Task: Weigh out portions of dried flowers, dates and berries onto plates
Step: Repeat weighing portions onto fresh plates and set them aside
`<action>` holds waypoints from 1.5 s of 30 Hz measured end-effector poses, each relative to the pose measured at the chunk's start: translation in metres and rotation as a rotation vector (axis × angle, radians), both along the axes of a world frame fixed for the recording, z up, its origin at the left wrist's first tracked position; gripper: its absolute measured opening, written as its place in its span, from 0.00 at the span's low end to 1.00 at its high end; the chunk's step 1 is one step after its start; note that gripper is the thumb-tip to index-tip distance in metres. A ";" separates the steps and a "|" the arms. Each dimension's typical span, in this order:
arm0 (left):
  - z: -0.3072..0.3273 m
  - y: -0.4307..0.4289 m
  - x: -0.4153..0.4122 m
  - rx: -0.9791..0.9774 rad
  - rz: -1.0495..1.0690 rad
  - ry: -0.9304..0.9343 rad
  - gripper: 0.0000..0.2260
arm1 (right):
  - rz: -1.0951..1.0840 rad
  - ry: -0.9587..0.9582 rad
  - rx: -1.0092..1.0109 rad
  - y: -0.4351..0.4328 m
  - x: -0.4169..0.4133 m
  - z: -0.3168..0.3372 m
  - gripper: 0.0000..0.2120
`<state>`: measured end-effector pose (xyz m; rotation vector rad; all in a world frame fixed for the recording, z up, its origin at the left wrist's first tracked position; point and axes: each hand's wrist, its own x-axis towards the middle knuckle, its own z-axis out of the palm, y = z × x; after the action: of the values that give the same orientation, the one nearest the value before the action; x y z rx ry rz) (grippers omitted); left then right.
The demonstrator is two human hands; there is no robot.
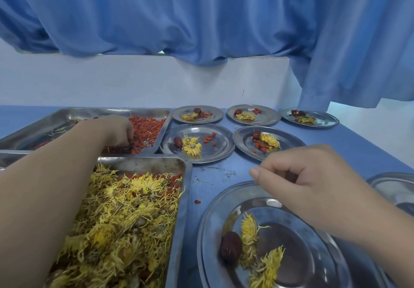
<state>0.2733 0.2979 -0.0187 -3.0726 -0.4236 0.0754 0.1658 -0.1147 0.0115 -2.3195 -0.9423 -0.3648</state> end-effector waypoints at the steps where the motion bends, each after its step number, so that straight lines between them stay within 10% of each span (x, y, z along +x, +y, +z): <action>1: 0.002 0.000 -0.001 0.001 -0.014 -0.024 0.06 | -0.003 0.000 -0.004 0.000 0.000 0.000 0.18; 38: 0.015 -0.014 -0.033 -0.345 0.020 -0.300 0.05 | -0.065 -0.046 -0.119 -0.012 0.002 0.014 0.24; 45: 0.030 -0.032 -0.055 -0.669 -0.030 -0.370 0.04 | -0.066 -0.091 -0.085 -0.016 0.002 0.019 0.25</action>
<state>0.2179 0.2663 0.0113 -3.7608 -0.4359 -0.4515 0.1683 -0.1310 0.0310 -2.4339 -0.9427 -0.4691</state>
